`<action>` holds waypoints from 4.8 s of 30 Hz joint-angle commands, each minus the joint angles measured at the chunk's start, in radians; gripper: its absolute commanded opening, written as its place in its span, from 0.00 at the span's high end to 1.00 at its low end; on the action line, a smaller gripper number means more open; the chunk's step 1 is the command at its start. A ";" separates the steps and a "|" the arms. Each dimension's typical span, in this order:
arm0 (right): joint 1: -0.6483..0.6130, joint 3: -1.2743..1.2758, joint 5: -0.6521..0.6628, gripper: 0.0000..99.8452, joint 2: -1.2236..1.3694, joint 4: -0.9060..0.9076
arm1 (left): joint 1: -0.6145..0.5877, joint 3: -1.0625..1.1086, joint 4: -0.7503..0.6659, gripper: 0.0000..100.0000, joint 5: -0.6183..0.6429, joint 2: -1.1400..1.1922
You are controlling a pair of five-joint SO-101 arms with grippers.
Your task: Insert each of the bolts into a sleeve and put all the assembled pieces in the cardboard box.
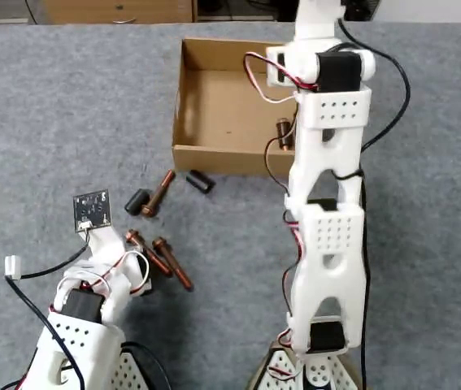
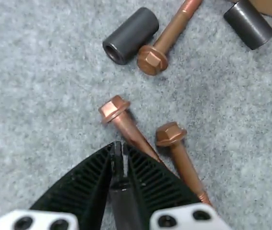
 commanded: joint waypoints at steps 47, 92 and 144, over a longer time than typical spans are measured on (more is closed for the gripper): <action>-0.420 1.015 0.413 0.84 -0.122 -0.219 | -0.353 -0.063 0.153 0.98 -0.126 -0.007; -0.371 0.690 0.445 1.00 0.174 -0.110 | -0.354 -0.057 0.117 0.98 -0.127 -0.007; -0.104 1.910 0.003 1.00 -1.853 -0.017 | -0.066 -0.445 0.388 0.98 0.137 0.002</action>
